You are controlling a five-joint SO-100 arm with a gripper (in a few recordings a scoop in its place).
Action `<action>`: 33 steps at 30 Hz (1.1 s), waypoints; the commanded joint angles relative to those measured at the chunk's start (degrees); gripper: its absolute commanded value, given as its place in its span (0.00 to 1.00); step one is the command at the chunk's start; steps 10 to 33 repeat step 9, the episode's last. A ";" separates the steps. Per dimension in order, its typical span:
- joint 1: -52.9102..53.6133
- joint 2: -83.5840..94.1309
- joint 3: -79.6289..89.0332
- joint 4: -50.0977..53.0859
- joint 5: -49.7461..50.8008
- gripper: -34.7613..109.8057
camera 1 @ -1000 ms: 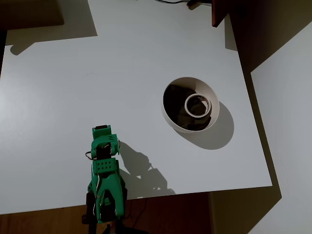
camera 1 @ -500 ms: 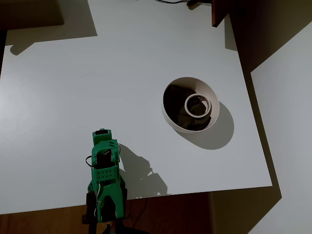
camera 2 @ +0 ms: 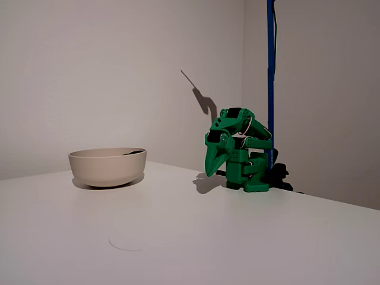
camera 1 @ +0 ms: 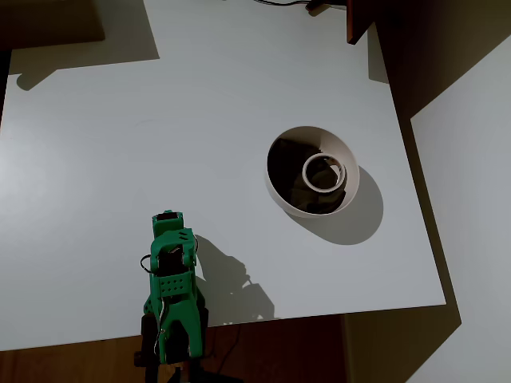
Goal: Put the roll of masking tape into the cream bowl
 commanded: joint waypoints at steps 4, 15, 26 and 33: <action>-1.14 0.53 -0.70 0.97 0.88 0.18; -1.14 0.53 -0.70 0.97 0.88 0.18; -1.14 0.53 -0.70 0.97 0.88 0.18; -1.14 0.53 -0.70 0.97 0.88 0.18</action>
